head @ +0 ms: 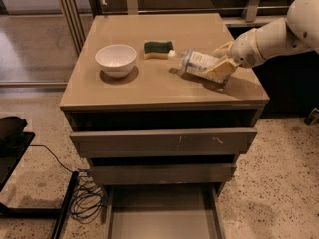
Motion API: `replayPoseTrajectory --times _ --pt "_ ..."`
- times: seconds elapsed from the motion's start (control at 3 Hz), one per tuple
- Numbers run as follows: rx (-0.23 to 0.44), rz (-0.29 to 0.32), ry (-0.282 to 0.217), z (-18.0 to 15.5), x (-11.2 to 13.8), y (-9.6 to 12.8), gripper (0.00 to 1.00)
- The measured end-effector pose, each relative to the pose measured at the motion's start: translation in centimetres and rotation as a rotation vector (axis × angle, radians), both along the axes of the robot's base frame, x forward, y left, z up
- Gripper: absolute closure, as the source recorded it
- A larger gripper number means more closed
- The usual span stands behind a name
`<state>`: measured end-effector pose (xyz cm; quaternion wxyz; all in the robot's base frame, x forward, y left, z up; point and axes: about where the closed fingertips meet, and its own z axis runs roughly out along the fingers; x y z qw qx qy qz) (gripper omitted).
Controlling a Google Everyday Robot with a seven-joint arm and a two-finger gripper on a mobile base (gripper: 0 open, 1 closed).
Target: Pick blue plastic bottle from bottom drawer and place on counter
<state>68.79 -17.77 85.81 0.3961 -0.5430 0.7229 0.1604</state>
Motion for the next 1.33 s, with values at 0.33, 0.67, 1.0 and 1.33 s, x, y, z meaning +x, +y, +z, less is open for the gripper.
replayPoseTrajectory --times 0.33,0.67,1.0,1.33 --pt "0.0 0.0 0.0 0.0 0.0 0.0 0.36" --pt "0.0 0.0 0.0 0.0 0.0 0.0 0.13" --pt "0.0 0.0 0.0 0.0 0.0 0.01 0.0" --pt "0.0 0.0 0.0 -0.01 0.0 0.01 0.0"
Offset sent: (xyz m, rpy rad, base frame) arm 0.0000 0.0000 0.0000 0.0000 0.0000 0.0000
